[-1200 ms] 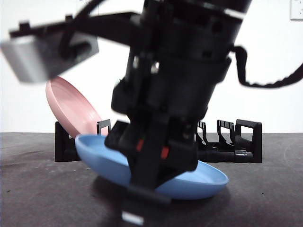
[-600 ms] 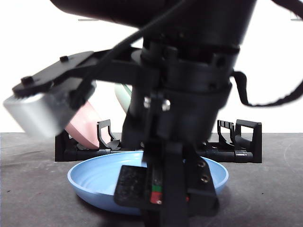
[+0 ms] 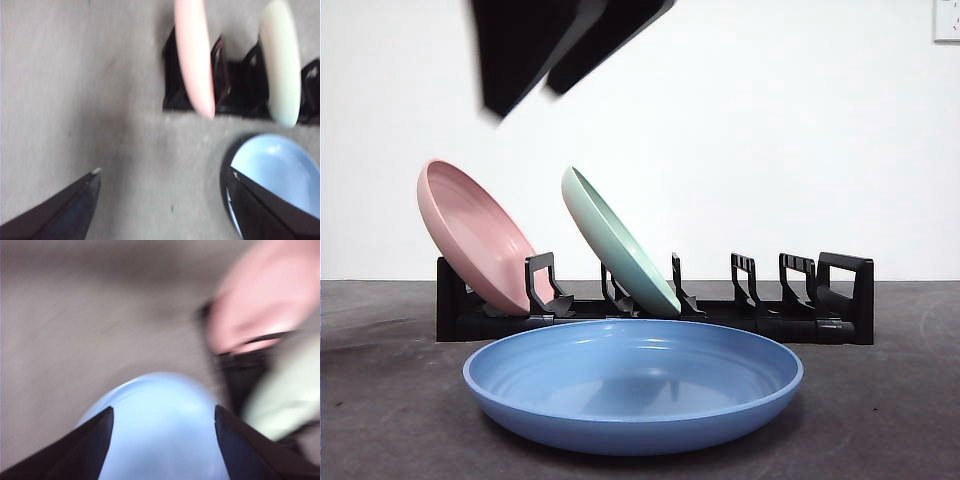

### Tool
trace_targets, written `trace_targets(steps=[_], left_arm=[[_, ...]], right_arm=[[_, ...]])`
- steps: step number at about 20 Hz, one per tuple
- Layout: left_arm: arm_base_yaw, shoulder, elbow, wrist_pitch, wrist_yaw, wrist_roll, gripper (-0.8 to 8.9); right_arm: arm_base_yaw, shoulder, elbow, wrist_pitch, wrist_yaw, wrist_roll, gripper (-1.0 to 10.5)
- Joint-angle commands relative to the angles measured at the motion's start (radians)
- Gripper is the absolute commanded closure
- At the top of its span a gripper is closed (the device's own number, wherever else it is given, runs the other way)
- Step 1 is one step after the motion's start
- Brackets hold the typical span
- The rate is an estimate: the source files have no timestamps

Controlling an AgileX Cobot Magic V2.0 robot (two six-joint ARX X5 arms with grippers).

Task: Place the plate

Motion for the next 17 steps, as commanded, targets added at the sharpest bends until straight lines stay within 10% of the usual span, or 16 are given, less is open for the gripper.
trace_targets(steps=[1,9,17], left_arm=[[-0.002,0.005,0.022,0.048,0.004,0.018,4.12],[-0.068,0.076,0.024,0.311,0.004,0.005,2.55],[-0.161,0.49,0.377,0.243,0.003,-0.047,4.12]], right_arm=[[-0.1,-0.051,0.018,0.036,-0.046,0.043,6.3],[-0.665,-0.11,0.021,-0.003,-0.336,0.197,6.3],[-0.784,-0.158,0.024,-0.042,-0.41,0.258,6.3]])
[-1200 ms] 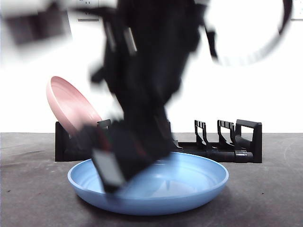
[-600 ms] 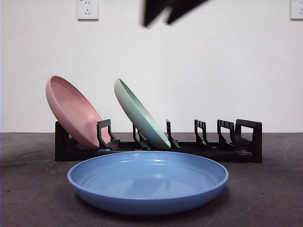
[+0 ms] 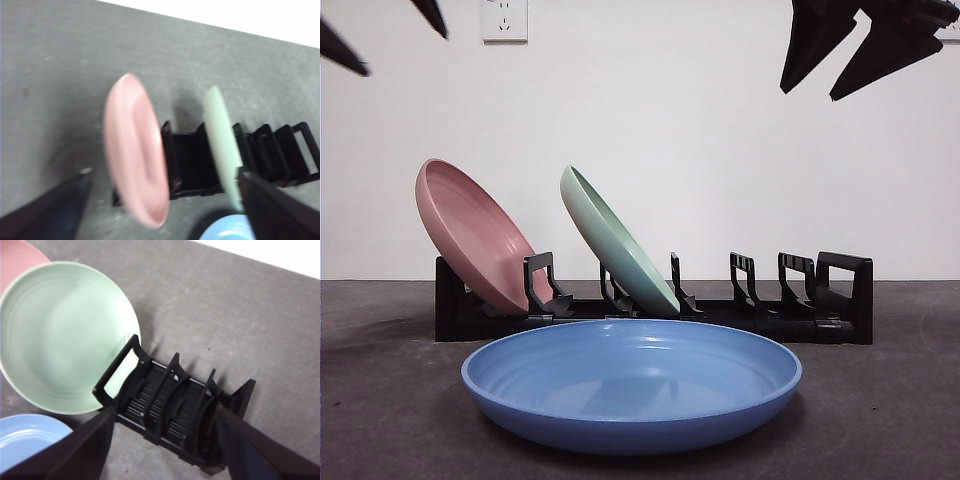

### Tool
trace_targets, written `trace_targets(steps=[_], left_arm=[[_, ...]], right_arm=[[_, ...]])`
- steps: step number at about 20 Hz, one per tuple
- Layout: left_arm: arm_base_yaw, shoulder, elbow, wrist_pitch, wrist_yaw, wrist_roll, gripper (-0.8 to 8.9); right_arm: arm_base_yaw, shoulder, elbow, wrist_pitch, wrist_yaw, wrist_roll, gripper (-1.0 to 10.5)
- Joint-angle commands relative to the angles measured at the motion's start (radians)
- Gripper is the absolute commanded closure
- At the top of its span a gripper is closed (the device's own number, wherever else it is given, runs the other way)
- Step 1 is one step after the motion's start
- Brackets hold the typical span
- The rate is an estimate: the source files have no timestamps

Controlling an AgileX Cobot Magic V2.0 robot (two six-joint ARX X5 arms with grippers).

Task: Place the plate

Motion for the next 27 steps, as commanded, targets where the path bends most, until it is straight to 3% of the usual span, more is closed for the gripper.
trace_targets(steps=[1,6,13,19,22,27], left_arm=[[-0.026,0.138,0.178,-0.069,0.002,0.034,4.12],[-0.084,0.366,0.466,-0.264,-0.195,0.09,4.14],[-0.133,0.565,0.715,-0.483,-0.41,0.151,4.14],[-0.138,0.723,0.806,-0.641,-0.433,0.164,4.15],[-0.138,0.753,0.806,-0.652,-0.434,0.163,4.81],[-0.138,0.769,0.806,-0.646,-0.434,0.163,5.02]], right_arm=[[0.007,-0.002,0.023,-0.003,-0.004,0.015,6.3],[0.008,-0.006,0.023,-0.053,-0.011,0.025,6.3],[0.008,-0.007,0.023,-0.064,-0.011,0.026,6.3],[0.008,-0.007,0.023,-0.065,-0.011,0.026,6.3],[0.008,-0.007,0.023,-0.078,-0.01,0.026,6.3],[0.008,-0.007,0.023,-0.095,-0.01,0.026,6.3]])
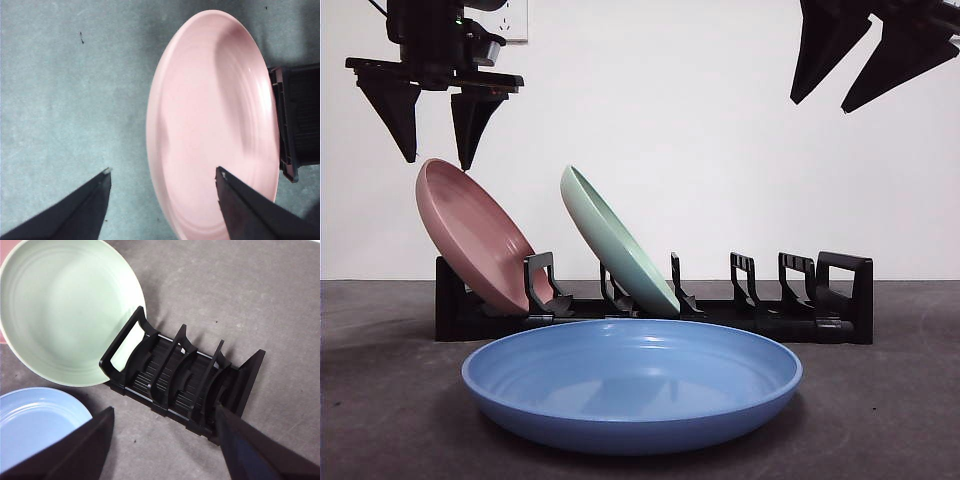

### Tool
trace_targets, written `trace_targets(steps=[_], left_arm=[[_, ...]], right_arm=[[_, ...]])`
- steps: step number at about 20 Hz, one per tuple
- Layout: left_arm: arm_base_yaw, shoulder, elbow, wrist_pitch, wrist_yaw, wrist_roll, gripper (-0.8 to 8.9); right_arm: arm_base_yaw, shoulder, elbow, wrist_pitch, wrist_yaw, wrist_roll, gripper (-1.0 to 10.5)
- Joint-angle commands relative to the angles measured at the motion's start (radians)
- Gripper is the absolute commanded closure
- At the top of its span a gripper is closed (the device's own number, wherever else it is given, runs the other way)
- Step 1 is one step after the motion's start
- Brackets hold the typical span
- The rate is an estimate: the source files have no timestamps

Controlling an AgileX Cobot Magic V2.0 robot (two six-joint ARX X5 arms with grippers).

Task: Place the plate

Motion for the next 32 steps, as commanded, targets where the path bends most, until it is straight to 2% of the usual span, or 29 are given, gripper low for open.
trace_targets(steps=[1,5,12,17,20,25,32], left_arm=[[-0.004,0.035,0.028,0.007,-0.006,0.003,5.02],[-0.004,0.048,0.028,0.006,-0.006,0.003,5.13],[-0.004,0.048,0.028,0.008,-0.006,0.003,7.23],[-0.005,0.048,0.028,0.003,-0.008,0.002,7.99],[-0.005,0.048,0.029,0.003,-0.019,0.002,7.98],[-0.017,0.048,0.049,-0.006,-0.12,0.003,7.98],[-0.026,0.048,0.19,-0.038,-0.249,0.028,7.98]], right_arm=[[0.005,0.003,0.023,0.006,-0.003,0.01,6.3],[0.005,0.003,0.023,0.006,-0.003,0.01,6.3],[0.005,0.003,0.023,-0.002,-0.003,0.01,6.3],[0.005,0.003,0.023,-0.012,-0.002,0.01,6.3],[0.005,0.003,0.023,-0.016,-0.002,0.01,6.3],[0.005,0.003,0.023,-0.017,0.001,0.01,6.3],[0.005,0.003,0.023,-0.027,0.001,0.01,6.3]])
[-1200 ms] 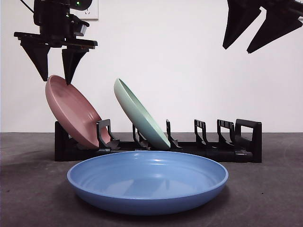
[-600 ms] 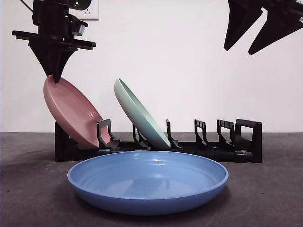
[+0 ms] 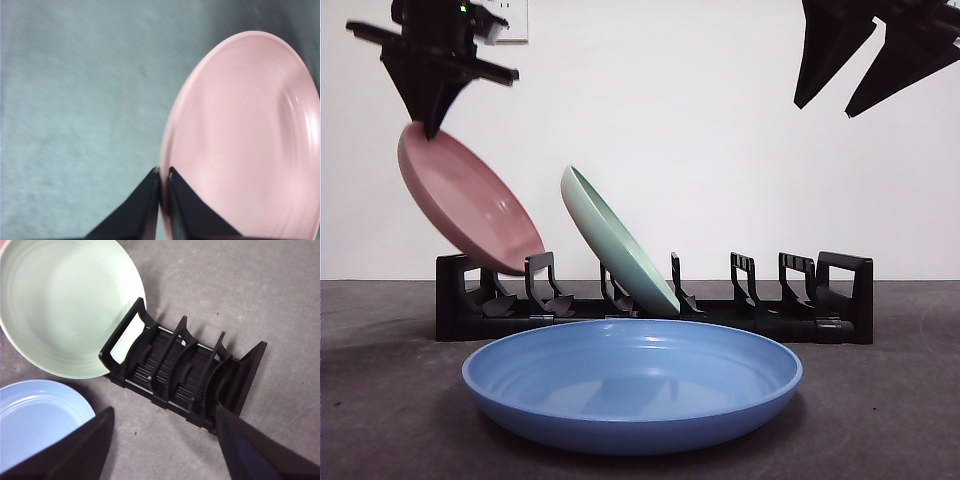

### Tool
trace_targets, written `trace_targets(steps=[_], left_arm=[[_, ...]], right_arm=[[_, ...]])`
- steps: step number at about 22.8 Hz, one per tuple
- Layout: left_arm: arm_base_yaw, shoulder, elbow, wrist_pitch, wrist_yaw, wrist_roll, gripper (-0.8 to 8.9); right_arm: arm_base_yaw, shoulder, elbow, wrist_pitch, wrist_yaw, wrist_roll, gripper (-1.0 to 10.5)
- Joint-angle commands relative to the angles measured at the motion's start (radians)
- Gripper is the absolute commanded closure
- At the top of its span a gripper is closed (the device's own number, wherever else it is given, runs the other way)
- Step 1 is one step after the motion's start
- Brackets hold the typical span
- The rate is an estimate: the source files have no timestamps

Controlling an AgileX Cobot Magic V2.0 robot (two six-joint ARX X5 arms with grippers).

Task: Place the plate

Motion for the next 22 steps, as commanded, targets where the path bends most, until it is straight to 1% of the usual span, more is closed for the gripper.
trace_targets(steps=[1,3,10,12,15,22], left_arm=[[-0.004,0.022,0.084,-0.039,-0.056,0.028,7.98],[-0.004,0.022,0.114,-0.068,-0.091,0.031,7.98],[-0.004,0.013,0.169,-0.1,-0.09,0.018,7.98],[-0.004,0.001,0.169,-0.098,-0.063,0.001,7.99],[0.003,-0.022,0.169,-0.084,0.021,-0.027,7.98],[0.007,-0.089,0.169,-0.055,0.035,-0.034,7.98]], right_arm=[[0.005,0.003,0.023,-0.002,0.0,0.01,6.3],[0.005,0.003,0.023,-0.006,0.0,0.01,6.3],[0.005,0.003,0.023,-0.01,0.0,0.01,6.3],[0.005,0.003,0.023,-0.01,0.0,0.01,6.3],[0.005,0.003,0.023,-0.013,0.0,0.01,6.3],[0.005,0.003,0.023,-0.029,0.0,0.01,6.3]])
